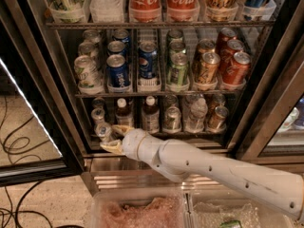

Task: Pick redbull can from bottom shelf of fridge

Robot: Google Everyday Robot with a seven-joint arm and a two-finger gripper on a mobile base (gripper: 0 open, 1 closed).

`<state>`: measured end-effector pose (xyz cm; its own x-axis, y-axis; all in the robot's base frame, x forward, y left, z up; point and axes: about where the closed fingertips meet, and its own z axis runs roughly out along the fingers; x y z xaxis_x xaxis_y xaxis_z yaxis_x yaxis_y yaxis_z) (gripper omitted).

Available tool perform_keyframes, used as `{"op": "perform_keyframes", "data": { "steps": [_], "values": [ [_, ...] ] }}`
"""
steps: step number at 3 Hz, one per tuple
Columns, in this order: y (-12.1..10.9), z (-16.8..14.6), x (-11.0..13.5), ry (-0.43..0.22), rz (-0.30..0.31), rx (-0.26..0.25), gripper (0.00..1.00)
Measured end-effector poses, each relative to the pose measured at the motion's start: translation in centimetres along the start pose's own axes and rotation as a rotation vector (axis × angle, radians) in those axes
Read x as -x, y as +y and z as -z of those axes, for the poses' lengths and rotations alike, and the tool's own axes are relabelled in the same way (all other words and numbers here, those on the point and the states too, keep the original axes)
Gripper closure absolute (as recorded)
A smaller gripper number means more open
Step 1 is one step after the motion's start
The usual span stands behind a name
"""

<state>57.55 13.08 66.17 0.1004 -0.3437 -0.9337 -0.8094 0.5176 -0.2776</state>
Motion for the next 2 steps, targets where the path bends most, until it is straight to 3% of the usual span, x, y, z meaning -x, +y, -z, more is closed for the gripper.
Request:
{"op": "perform_keyframes", "data": {
  "steps": [2],
  "values": [
    [2.9,6.8,-0.2,0.083,-0.027,0.221,1.00]
  ]
}}
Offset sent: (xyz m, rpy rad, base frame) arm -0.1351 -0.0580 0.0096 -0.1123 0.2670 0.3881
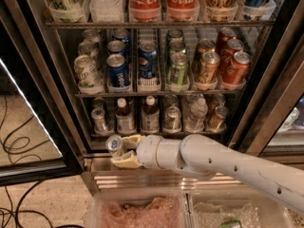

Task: Pick redbull can from bottom shelf of fridge

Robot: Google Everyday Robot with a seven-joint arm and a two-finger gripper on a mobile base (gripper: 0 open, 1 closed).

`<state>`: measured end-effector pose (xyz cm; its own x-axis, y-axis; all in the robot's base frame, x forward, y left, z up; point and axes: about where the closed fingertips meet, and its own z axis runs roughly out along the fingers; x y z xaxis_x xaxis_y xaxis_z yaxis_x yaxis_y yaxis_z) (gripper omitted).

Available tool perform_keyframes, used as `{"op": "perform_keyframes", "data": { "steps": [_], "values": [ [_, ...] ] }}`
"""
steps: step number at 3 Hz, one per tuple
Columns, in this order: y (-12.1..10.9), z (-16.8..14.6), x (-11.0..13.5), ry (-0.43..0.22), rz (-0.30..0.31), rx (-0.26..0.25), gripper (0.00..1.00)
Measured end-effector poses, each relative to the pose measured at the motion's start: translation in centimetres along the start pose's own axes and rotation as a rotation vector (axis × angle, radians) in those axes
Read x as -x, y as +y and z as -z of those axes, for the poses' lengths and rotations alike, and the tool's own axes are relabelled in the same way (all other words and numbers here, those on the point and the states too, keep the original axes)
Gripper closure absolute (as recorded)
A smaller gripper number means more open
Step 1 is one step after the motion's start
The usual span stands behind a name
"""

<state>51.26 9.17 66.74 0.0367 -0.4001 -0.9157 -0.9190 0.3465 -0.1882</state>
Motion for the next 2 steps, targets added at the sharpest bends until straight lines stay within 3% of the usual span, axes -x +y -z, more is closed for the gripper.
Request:
{"op": "perform_keyframes", "data": {
  "steps": [1,2],
  "values": [
    [2.09,0.00,0.50,-0.012,0.005,0.081,1.00],
    [2.10,-0.01,0.50,-0.012,0.005,0.081,1.00]
  ]
}}
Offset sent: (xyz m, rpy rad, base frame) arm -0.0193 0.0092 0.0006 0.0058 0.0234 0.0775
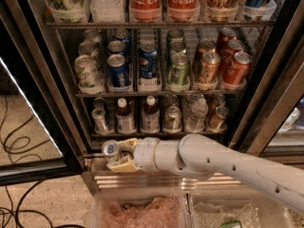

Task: Pick redbull can from bottom shelf of fridge

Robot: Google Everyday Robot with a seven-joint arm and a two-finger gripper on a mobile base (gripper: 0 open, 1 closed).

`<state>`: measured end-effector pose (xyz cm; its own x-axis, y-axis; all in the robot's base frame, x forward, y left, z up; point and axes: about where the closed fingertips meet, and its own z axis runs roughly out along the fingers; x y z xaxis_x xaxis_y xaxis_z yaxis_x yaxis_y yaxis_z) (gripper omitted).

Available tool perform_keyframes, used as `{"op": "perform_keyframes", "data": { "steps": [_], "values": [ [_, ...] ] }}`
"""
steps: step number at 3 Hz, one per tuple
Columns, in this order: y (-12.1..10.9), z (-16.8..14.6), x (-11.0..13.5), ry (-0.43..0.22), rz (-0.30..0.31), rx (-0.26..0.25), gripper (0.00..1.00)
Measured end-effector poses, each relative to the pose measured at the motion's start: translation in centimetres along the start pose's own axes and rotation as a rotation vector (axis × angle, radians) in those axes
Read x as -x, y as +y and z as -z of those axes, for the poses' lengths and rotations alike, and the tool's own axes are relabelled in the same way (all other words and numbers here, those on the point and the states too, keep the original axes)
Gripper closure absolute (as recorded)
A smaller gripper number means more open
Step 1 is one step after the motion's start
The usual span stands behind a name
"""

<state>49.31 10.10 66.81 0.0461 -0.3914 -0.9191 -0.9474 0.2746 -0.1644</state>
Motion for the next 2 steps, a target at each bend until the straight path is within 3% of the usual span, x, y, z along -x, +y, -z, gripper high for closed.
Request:
{"op": "perform_keyframes", "data": {
  "steps": [1,2],
  "values": [
    [0.2,-0.2,0.9,-0.004,0.021,0.070,1.00],
    [2.6,1.1,2.7,-0.002,0.016,0.120,1.00]
  ]
}}
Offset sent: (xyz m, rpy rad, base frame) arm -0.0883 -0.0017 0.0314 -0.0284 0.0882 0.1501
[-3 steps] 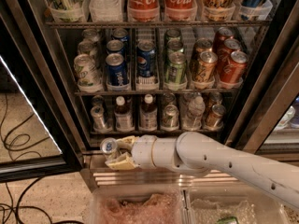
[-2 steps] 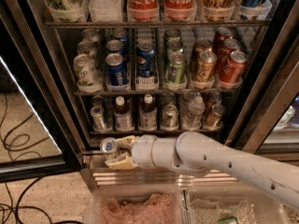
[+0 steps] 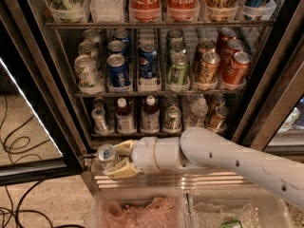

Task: Pick redbull can from bottom shelf of fridge

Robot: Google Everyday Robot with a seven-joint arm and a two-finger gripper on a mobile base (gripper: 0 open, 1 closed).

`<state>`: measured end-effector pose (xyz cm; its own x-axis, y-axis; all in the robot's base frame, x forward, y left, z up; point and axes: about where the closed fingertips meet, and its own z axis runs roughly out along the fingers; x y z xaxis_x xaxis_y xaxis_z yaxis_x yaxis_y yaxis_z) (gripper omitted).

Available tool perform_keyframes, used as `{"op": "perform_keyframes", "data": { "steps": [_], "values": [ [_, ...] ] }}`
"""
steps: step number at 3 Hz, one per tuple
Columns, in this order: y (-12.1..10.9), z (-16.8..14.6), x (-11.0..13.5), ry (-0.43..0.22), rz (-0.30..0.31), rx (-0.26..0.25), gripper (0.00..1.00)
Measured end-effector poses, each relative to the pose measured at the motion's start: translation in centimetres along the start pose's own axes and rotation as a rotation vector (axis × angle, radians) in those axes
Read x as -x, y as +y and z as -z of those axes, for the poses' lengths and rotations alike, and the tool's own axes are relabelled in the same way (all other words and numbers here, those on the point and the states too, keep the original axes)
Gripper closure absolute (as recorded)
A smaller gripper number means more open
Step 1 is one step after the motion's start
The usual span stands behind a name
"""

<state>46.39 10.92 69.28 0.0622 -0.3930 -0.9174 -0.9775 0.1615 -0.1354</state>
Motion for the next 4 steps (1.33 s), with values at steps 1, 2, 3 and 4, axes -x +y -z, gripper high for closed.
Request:
{"op": "perform_keyframes", "data": {
  "steps": [1,2,3,4],
  "values": [
    [4.5,0.7,-0.1,0.011,-0.041,-0.003,1.00],
    [8.3,1.1,-1.0,0.016,-0.090,-0.073,1.00],
    [11.1,2.0,-1.7,0.034,-0.120,-0.170,1.00],
    [11.1,2.0,-1.7,0.034,-0.120,-0.170,1.00]
  ]
}}
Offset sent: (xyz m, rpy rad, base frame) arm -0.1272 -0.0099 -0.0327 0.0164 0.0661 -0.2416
